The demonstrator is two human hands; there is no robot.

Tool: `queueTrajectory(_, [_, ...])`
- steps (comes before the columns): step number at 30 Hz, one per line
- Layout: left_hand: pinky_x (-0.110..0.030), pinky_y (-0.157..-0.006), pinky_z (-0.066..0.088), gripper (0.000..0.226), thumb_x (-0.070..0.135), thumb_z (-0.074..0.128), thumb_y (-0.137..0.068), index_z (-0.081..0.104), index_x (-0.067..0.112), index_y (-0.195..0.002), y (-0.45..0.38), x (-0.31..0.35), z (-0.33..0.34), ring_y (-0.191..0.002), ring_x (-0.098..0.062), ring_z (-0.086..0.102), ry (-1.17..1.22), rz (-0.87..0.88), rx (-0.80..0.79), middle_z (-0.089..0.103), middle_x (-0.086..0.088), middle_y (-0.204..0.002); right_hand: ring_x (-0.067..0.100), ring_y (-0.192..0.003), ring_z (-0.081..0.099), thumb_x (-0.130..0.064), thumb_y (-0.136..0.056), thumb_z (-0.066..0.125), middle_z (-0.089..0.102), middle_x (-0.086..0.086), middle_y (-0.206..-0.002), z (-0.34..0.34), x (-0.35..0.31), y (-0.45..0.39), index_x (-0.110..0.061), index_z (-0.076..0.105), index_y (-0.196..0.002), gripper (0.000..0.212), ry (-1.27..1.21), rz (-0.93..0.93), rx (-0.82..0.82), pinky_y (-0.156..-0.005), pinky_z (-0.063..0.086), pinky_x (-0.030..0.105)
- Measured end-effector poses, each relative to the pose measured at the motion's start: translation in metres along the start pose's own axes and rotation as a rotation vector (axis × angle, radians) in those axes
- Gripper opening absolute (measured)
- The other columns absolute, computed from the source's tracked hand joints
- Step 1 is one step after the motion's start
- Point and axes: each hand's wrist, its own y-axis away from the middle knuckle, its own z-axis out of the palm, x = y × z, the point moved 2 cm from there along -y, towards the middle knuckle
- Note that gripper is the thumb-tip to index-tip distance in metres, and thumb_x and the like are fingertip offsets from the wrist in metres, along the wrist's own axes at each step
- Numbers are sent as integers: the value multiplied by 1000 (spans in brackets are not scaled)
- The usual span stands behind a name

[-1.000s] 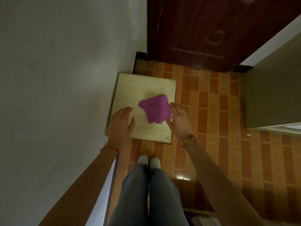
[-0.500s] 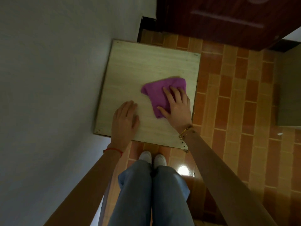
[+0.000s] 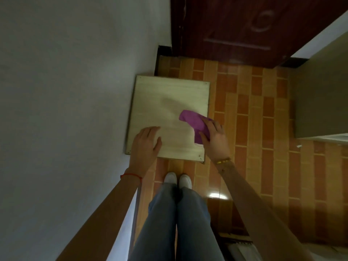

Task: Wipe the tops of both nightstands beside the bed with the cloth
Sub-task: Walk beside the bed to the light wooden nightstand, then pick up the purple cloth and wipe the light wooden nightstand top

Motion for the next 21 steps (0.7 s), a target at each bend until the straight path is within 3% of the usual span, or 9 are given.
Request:
queueTrajectory(9, [-40, -83, 54, 33, 21, 54, -91, 64, 6, -118, 34, 120, -123, -97, -27, 64, -37, 242, -51, 67, -11, -109, 27, -106, 47, -20, -91, 59, 56, 10, -122, -158, -53, 125, -10, 49, -130, 42, 8, 159, 201, -85, 47, 40])
queueTrajectory(17, [-39, -78, 55, 27, 12, 66, -87, 67, 6, -113, 43, 208, -127, -94, -26, 65, -78, 460, -119, 69, -11, -105, 23, -105, 47, -19, -89, 60, 55, 6, -120, -233, -29, 230, -15, 47, -132, 44, 20, 387, 401, -88, 44, 36])
queueTrajectory(21, [-41, -82, 54, 27, 15, 63, -90, 65, 8, -117, 30, 271, -107, -99, -25, 63, -64, 572, -207, 68, -9, -110, 23, -102, 49, -20, -89, 61, 55, 7, -122, -265, -1, 268, -15, 47, -131, 45, 50, 507, 501, -87, 47, 36])
